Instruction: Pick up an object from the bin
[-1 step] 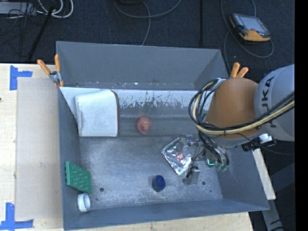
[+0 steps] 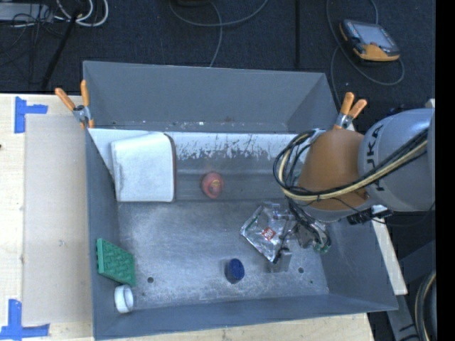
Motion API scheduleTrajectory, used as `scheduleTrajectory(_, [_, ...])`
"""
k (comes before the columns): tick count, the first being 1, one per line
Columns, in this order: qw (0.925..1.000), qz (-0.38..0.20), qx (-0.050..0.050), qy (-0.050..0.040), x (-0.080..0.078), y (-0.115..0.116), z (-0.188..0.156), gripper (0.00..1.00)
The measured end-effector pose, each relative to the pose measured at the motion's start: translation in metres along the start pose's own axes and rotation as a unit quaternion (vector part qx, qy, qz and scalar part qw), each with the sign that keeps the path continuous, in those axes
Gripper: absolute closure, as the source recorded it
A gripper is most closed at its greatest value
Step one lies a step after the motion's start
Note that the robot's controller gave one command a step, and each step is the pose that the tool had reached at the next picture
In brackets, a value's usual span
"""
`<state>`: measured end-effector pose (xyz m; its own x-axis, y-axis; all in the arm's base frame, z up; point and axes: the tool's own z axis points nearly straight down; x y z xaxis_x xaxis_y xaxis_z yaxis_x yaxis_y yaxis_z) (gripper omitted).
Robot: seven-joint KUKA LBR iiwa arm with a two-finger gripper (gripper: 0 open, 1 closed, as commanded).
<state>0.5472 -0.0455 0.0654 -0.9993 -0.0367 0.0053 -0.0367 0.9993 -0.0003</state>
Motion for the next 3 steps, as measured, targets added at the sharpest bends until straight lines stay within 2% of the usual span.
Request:
scheduleTrajectory(1, [1.0000,-0.001,0.000,-0.0025,-0.001,0.001,-0.004,1.00])
scheduleTrajectory(2, [0.9999,0.009,0.001,-0.0053,0.041,-0.022,-0.118,1.00])
scheduleTrajectory(3, [0.9999,0.012,0.000,-0.0046,0.044,-0.018,-0.148,1.00])
